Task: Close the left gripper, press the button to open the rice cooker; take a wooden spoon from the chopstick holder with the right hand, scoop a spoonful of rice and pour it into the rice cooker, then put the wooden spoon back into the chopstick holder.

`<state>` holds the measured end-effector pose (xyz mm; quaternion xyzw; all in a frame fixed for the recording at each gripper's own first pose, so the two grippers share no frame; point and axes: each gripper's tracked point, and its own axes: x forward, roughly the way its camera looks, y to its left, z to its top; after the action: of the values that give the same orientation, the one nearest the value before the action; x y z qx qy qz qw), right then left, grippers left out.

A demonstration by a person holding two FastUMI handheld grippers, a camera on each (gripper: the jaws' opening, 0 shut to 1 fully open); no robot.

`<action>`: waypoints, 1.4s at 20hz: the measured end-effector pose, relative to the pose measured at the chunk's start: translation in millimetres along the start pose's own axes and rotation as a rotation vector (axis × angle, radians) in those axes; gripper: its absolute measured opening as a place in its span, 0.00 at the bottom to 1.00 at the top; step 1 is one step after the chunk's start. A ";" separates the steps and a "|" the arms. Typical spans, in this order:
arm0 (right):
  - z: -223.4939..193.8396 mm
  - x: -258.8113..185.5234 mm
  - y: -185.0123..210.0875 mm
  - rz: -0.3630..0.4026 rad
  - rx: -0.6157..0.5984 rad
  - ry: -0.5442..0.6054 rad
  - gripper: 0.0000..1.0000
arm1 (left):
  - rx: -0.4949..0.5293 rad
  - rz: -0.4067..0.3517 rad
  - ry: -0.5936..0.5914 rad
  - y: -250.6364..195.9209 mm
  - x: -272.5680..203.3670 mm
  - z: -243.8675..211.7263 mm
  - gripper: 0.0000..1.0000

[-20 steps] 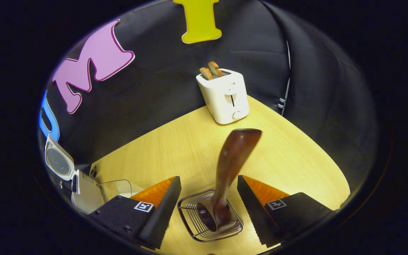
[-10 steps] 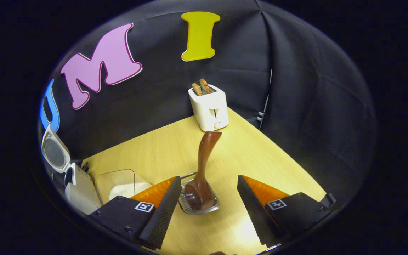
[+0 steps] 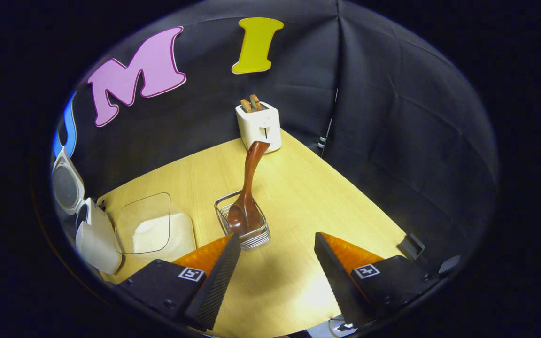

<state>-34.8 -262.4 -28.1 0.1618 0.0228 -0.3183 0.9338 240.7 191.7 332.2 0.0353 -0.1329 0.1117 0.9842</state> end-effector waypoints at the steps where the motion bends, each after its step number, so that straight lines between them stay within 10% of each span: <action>1: 0.2 -2.6 0.9 -0.011 0.001 -0.002 0.99 | 0.006 -0.006 0.006 1.9 11.0 1.5 0.94; 14: -12.7 -23.7 28.7 -0.023 0.074 -0.021 0.99 | 0.020 -0.054 0.244 -3.3 88.7 -84.8 0.94; 28: -30.9 -13.5 52.0 0.078 0.032 -0.005 0.99 | -0.030 -0.053 0.450 -32.4 -20.4 -144.2 0.98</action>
<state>-12.4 -206.0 -40.5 0.1766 0.0093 -0.2824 0.9429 265.5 170.2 186.7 -0.0016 0.0896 0.0887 0.9920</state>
